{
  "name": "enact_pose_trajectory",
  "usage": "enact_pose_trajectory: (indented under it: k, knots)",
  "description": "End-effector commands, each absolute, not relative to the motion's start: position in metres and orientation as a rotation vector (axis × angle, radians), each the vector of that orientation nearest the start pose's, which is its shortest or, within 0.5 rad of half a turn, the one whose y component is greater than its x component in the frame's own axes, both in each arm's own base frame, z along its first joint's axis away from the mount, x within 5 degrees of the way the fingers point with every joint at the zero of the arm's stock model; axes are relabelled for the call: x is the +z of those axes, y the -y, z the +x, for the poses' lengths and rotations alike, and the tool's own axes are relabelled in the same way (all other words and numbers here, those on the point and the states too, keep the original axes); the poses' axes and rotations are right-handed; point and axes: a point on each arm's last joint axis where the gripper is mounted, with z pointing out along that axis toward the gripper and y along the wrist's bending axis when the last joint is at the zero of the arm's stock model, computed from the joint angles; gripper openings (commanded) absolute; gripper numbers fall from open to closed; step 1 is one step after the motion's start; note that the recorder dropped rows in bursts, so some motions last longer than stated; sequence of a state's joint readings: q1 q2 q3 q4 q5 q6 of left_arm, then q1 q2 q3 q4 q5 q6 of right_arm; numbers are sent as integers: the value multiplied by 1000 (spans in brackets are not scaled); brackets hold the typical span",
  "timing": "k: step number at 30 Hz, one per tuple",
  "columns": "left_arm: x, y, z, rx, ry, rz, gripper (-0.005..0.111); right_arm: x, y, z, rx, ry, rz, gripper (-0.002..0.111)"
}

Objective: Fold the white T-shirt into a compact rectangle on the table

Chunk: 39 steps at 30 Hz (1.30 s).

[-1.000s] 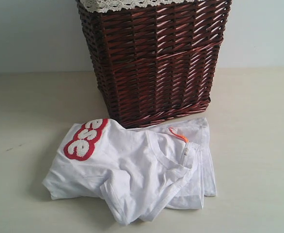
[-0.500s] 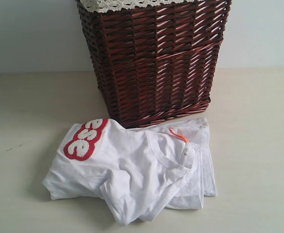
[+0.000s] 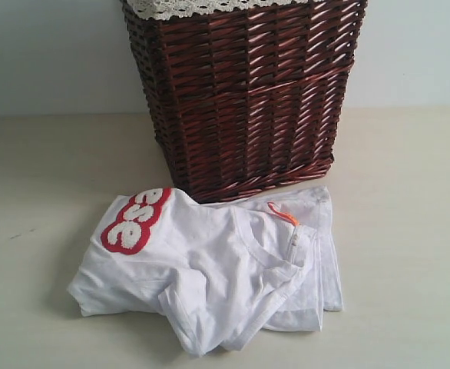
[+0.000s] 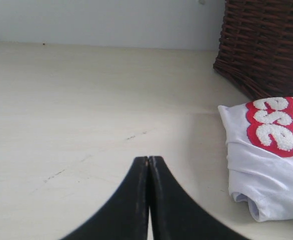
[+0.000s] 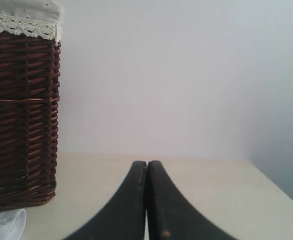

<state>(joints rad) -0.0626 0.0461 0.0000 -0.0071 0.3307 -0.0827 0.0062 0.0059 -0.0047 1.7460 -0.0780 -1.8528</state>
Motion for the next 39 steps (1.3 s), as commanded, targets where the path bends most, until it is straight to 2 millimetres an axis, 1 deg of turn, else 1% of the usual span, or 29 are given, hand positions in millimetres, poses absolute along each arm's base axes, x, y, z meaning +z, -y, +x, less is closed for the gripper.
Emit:
enact_pose_trajectory:
  k: [1,2,4,7,8,10,12,14,15,18,21,22,24,25,39]
  knots:
    - [182,4,57,-113,-1847,-30,0,212,7,56,-146,-1498,-23,0]
    - [182,4,57,-113,-1847,-30,0,212,6,56,-142,-1498,-23,0]
    - [182,4,57,-113,-1847,-30,0,212,6,56,-34,-1493,61,0]
    - [182,4,57,-113,-1847,-30,0,214,6,56,-94,-1473,6,0]
    - [182,4,57,-113,-1847,-30,0,215,5,56,-87,-1463,4,0]
    - [182,4,57,-113,-1847,-30,0,215,2,56,5,-1466,35,0]
    - [182,4,57,-113,-1847,-30,0,211,-1,56,74,-1504,46,0]
    - [182,4,57,-113,-1847,-30,0,203,-7,56,153,-1602,43,0]
    - [182,4,57,-113,-1847,-30,0,197,-10,56,172,-1668,11,0]
    - [182,4,57,-113,-1847,-30,0,183,-15,52,154,-1819,-103,0]
    - [182,4,57,-113,-1847,-30,0,182,-14,52,123,-1823,-121,0]
    - [182,4,57,-113,-1847,-30,0,183,-11,53,86,-1818,-111,0]
    - [182,4,57,-113,-1847,-30,0,182,-3,53,-65,-1825,-150,0]
    - [182,4,57,-113,-1847,-30,0,180,0,53,-101,-1843,-133,0]
    - [182,4,57,-113,-1847,-30,0,180,0,53,-93,-1844,-124,0]
